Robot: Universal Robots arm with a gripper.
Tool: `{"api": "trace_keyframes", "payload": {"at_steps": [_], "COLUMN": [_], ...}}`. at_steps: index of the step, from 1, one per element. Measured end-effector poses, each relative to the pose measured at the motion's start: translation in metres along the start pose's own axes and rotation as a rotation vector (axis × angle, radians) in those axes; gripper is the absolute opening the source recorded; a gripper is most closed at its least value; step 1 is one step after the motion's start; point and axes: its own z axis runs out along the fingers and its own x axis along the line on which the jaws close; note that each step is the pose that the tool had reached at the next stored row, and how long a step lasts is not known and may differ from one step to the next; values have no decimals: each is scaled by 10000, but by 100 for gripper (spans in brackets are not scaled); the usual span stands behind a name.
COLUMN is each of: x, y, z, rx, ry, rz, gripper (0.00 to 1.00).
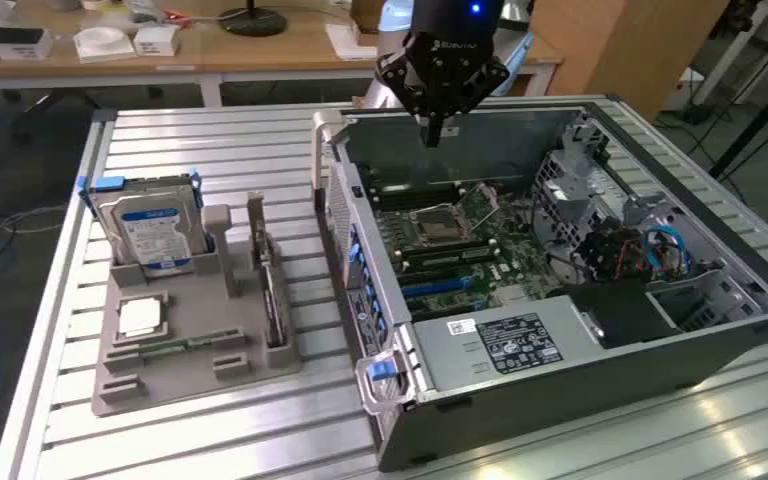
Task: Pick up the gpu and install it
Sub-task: 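Reach for the gpu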
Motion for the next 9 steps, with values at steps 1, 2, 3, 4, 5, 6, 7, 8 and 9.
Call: {"api": "trace_keyframes", "payload": {"at_steps": [1,2,3,4,5,6,7,8,9], "x": [0,0,0,0,2,4,7,10,15], "y": [0,0,0,0,0,1,0,0,-1], "z": [0,0,0,0,0,0,0,0,0], "rx": [0,0,1,0,0,0,-1,0,0], "ry": [0,0,1,0,0,0,0,0,0], "rz": [0,-2,-4,-5,-5,-4,-3,-3,-4], "gripper": [11,11,11,11,11,11,11,11,11]}}
